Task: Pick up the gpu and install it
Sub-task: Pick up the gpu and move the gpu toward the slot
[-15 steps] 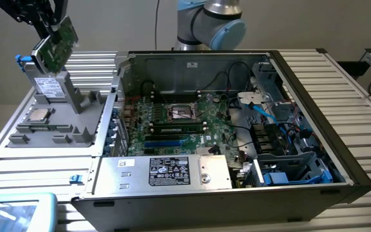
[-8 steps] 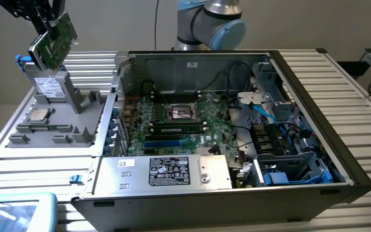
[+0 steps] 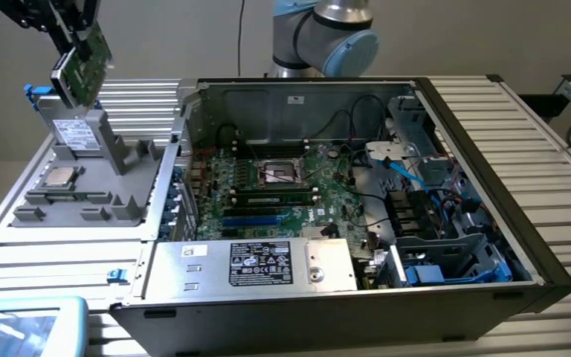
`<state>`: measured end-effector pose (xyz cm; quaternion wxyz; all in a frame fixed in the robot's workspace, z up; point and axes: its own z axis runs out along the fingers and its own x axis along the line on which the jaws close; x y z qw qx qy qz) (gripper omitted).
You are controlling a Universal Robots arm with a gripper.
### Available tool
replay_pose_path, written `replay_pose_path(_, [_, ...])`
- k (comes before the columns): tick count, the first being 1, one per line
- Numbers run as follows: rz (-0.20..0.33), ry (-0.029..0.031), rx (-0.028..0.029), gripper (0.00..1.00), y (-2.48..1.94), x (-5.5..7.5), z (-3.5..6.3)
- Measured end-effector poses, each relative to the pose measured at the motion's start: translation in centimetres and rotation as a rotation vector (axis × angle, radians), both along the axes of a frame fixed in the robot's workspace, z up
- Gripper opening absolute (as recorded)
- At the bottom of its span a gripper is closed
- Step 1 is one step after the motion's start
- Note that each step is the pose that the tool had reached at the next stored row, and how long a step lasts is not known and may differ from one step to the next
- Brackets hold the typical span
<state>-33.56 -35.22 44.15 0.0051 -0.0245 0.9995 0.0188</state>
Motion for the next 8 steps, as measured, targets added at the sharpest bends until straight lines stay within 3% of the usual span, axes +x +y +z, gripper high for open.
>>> replay_pose_path(3, [0.045, 0.0001, 0.0067, 0.27, 0.0, 0.01, 0.0])
replay_pose_path(8, [0.12, -0.0003, 0.0229, 0.27, 0.0, 0.0, -0.01])
